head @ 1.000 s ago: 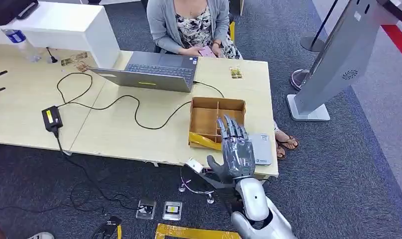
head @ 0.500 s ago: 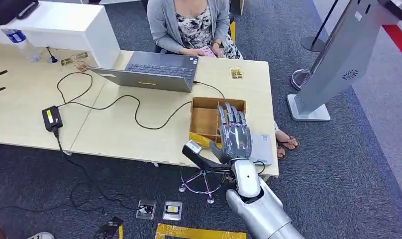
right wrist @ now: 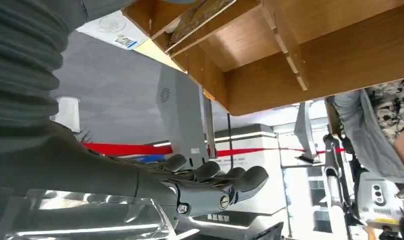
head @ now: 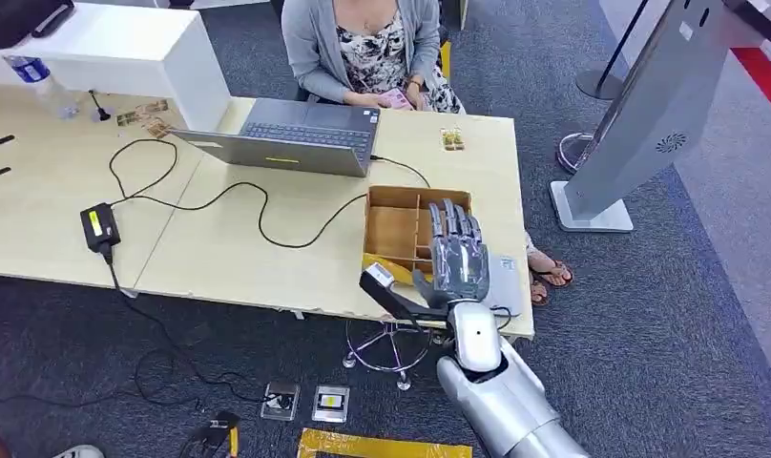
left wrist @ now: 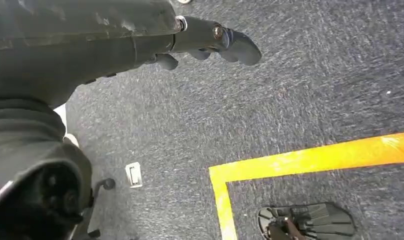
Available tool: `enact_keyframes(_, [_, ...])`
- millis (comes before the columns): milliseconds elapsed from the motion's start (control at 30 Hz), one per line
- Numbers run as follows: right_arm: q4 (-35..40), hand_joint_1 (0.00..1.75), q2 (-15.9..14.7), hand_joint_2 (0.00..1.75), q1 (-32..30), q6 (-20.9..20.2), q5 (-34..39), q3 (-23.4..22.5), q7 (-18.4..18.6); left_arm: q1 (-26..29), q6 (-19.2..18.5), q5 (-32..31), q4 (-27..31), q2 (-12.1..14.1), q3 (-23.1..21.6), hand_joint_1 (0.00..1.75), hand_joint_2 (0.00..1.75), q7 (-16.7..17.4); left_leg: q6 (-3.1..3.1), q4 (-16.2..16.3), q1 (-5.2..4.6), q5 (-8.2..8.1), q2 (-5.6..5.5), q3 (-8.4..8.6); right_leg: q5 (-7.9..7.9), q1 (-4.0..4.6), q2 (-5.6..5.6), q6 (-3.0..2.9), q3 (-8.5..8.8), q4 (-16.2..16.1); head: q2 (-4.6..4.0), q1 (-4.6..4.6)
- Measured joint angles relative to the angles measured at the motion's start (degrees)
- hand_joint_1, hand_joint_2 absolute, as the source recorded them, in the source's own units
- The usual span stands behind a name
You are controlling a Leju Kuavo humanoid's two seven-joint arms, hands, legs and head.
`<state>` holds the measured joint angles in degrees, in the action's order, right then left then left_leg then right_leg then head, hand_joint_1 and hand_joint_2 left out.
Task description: Pass the card to the sensor for recognition and then transmit it.
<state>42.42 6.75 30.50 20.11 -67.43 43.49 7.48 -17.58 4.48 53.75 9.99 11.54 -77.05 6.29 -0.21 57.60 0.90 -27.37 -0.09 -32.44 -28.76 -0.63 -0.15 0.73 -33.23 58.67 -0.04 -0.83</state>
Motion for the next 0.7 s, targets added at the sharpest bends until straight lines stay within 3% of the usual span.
enact_keyframes(700, [-3.43,0.0,0.81,1.75,0.4,0.81,-1.79,-1.79,-2.18,0.26,1.12,1.29,0.0,0.02,-0.98,0.0,0.0,0.26,0.0,0.0,0.0,-0.01,0.0,-0.02,0.0,0.0,0.01,0.0,0.0,0.0,0.0,0.02])
